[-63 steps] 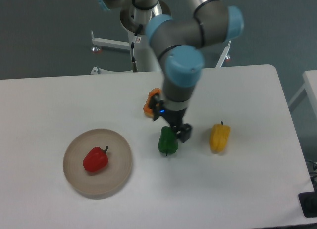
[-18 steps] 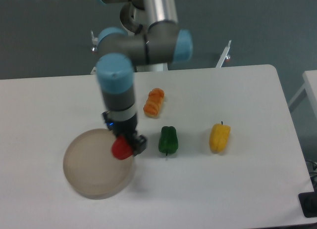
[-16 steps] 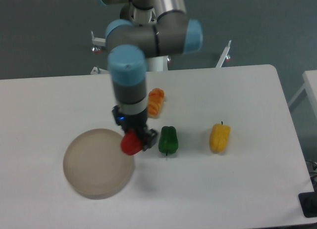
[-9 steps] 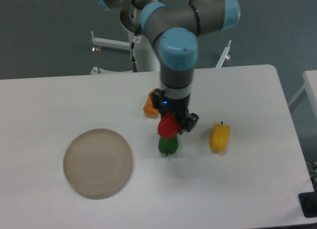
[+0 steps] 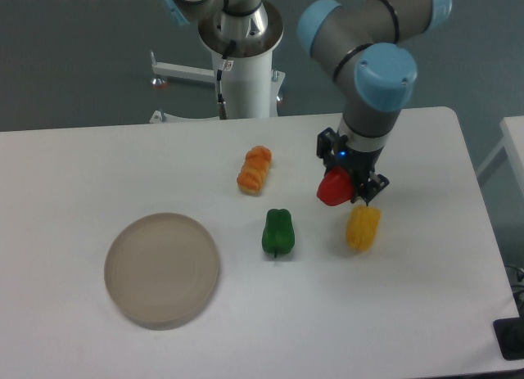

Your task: Pick up the red pepper from the plate

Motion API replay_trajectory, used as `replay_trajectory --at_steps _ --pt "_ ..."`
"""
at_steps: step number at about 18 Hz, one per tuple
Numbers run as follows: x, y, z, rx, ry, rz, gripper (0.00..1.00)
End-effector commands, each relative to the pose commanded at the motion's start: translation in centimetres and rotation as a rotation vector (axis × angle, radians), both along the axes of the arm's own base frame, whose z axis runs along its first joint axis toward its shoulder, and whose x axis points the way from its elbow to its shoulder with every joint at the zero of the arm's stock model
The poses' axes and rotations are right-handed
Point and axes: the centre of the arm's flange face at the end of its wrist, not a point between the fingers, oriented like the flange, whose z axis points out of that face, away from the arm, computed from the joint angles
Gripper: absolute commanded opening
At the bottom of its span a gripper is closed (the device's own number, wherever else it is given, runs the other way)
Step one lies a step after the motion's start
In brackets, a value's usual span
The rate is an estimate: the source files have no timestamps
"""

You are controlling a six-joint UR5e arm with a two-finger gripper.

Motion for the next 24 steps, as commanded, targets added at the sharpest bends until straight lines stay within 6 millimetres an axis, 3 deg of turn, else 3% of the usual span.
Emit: replay_trajectory --at_steps 17,24 --pt "-0.9 -0.2 1.9 0.017 0.028 0.009 0.38" --pt "-0.9 -0.3 1.7 0.018 0.021 0.011 0.38"
